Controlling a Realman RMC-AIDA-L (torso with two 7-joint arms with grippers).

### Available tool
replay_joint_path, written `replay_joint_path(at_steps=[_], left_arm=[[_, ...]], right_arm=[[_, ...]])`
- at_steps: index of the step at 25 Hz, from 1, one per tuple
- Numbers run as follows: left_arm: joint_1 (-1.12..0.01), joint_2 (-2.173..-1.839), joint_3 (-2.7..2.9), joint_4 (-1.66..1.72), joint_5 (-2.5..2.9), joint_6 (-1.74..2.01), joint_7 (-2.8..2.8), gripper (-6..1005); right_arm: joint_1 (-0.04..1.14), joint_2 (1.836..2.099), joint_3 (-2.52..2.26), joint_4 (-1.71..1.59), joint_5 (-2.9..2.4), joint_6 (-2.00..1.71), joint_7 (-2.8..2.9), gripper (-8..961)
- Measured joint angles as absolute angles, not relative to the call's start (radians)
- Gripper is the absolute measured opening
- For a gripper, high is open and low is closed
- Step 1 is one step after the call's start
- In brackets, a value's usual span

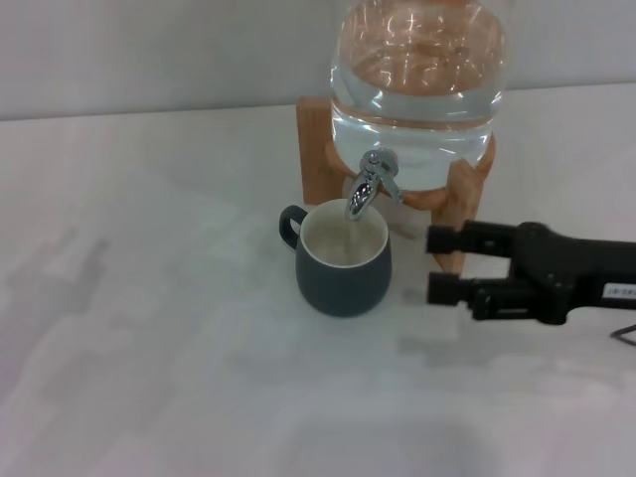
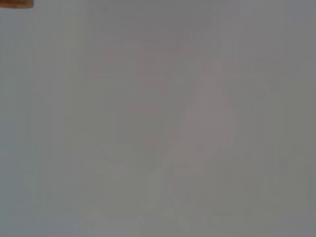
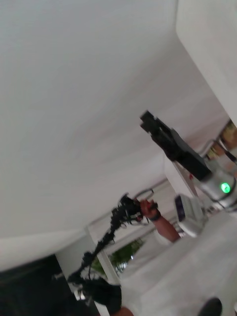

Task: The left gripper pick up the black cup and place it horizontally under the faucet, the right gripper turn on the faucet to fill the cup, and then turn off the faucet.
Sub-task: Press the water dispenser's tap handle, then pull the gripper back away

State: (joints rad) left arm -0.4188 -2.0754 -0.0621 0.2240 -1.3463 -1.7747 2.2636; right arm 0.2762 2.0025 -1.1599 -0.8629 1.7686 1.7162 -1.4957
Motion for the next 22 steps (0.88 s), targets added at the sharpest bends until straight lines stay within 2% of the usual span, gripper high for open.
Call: replay_joint_path(at_steps=[22], left_arm=[[-0.412, -2.080, -0.061, 0.243, -1.356, -1.792, 2.249, 464]], right_arm=[[0.322, 2.011, -1.301, -0.853, 1.833, 1.594, -1.518, 841]])
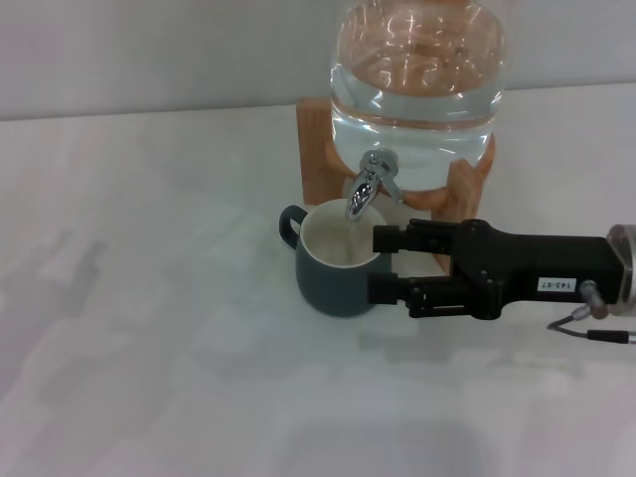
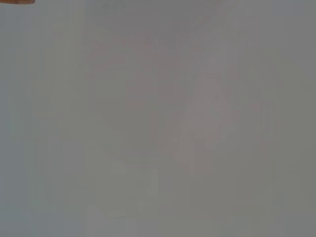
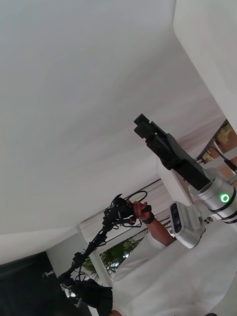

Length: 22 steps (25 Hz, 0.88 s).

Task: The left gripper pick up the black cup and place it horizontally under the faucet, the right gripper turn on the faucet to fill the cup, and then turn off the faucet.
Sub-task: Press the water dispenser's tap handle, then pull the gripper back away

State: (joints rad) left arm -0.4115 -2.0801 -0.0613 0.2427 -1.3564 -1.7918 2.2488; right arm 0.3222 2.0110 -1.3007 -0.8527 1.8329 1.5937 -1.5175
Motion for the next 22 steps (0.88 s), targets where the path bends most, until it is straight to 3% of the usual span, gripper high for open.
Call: replay_joint_path(at_steps=[22], left_arm=[[-0.409, -2.080, -0.055, 0.236, -1.355, -1.787, 2.251, 464]], right_arm=[[0.351, 2.011, -1.338, -0.854, 1.854, 1.461, -1.531, 841]])
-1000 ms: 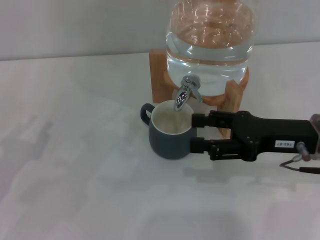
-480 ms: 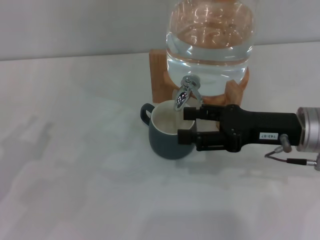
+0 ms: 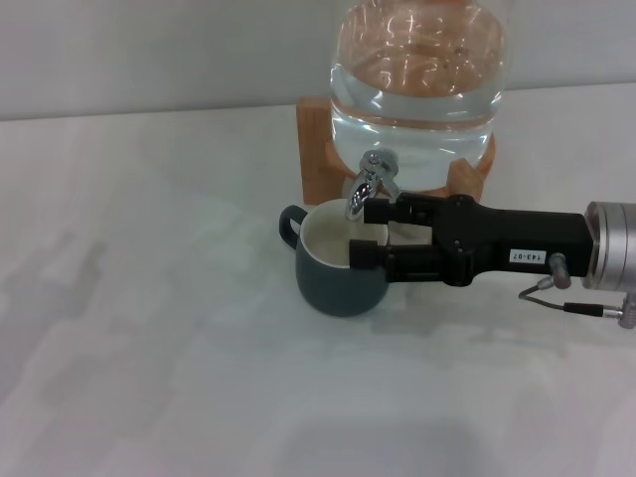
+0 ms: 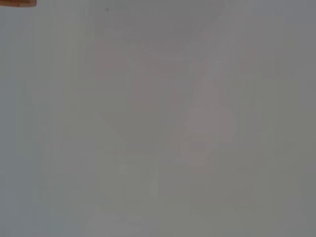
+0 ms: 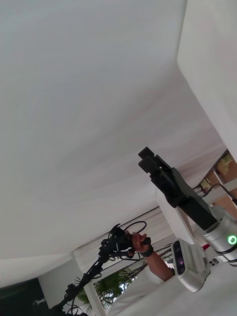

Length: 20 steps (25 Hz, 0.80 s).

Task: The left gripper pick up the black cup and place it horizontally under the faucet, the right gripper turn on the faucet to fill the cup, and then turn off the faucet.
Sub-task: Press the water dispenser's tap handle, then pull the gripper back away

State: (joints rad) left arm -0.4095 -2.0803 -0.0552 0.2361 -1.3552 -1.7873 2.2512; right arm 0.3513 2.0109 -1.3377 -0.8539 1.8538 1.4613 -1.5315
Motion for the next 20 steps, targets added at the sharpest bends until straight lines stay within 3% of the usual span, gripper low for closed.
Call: replay_joint_path(at_steps=[20], left_arm=[[-0.408, -2.081, -0.054, 0.236, -1.345, -1.797, 2.249, 465]], right_arm=[[0.345, 2.007, -1.292, -0.850, 1.851, 1.440, -1.548, 841]])
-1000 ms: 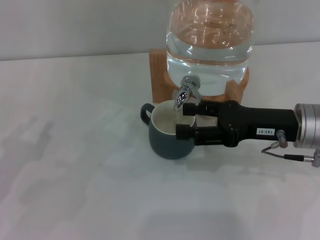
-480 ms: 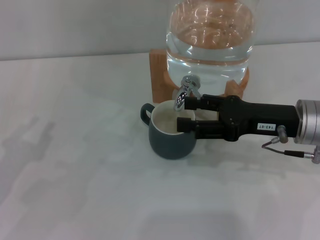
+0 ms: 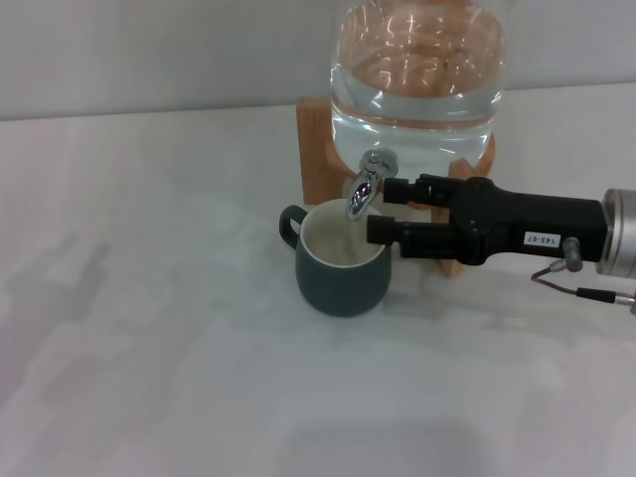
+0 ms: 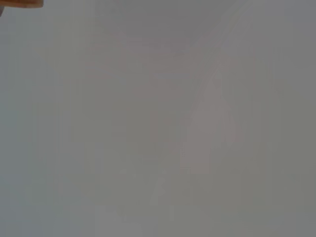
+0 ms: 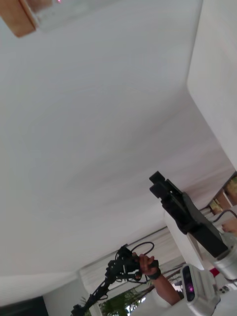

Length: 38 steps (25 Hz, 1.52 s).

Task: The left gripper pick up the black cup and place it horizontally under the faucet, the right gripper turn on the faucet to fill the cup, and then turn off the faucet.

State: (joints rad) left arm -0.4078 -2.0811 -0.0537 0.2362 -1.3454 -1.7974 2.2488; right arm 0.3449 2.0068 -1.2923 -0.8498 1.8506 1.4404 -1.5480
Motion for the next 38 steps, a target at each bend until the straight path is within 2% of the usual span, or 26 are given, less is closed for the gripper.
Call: replay_joint_path(at_steps=[16, 30, 38], left_arm=[[-0.413, -2.078, -0.054, 0.242, -1.346, -1.804, 2.238, 464], [-0.412, -2.077, -0.054, 0.242, -1.351, -1.785, 2.237, 464], [-0.414, -2.076, -0.054, 0.243, -1.350, -1.785, 2.237, 465]], right_arm=[[0.339, 2.002, -1.223, -0.836, 1.835, 1.438, -1.554, 841], [0.344, 2.000, -1.133, -0.840, 1.837, 1.579, -1.533, 841], [0.315, 1.949, -1.046, -0.834, 1.827, 1.582, -1.532, 841]])
